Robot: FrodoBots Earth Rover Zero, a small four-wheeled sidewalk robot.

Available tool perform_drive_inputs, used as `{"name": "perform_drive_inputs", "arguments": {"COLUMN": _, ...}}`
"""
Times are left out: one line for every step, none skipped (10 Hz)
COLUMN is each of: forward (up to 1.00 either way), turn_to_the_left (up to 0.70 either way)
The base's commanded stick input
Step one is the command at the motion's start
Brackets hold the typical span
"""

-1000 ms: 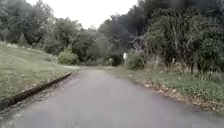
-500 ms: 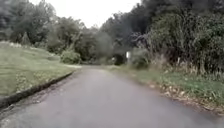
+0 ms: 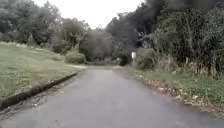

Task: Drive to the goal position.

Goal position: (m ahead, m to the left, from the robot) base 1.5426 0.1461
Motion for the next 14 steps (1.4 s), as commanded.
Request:
{"name": "perform_drive_inputs", "arguments": {"forward": 0.08, "turn_to_the_left": -0.11}}
{"name": "perform_drive_inputs", "arguments": {"forward": 0.0, "turn_to_the_left": -0.5}}
{"name": "perform_drive_inputs", "arguments": {"forward": 0.0, "turn_to_the_left": -0.5}}
{"name": "perform_drive_inputs", "arguments": {"forward": 0.0, "turn_to_the_left": -0.5}}
{"name": "perform_drive_inputs", "arguments": {"forward": 0.0, "turn_to_the_left": -0.5}}
{"name": "perform_drive_inputs", "arguments": {"forward": 0.0, "turn_to_the_left": -0.5}}
{"name": "perform_drive_inputs", "arguments": {"forward": 0.0, "turn_to_the_left": -0.5}}
{"name": "perform_drive_inputs", "arguments": {"forward": 0.0, "turn_to_the_left": -0.5}}
{"name": "perform_drive_inputs", "arguments": {"forward": 0.0, "turn_to_the_left": -0.5}}
{"name": "perform_drive_inputs", "arguments": {"forward": 0.0, "turn_to_the_left": -0.5}}
{"name": "perform_drive_inputs", "arguments": {"forward": 0.0, "turn_to_the_left": -0.5}}
{"name": "perform_drive_inputs", "arguments": {"forward": 0.0, "turn_to_the_left": -0.5}}
{"name": "perform_drive_inputs", "arguments": {"forward": 0.0, "turn_to_the_left": -0.5}}
{"name": "perform_drive_inputs", "arguments": {"forward": 0.0, "turn_to_the_left": -0.5}}
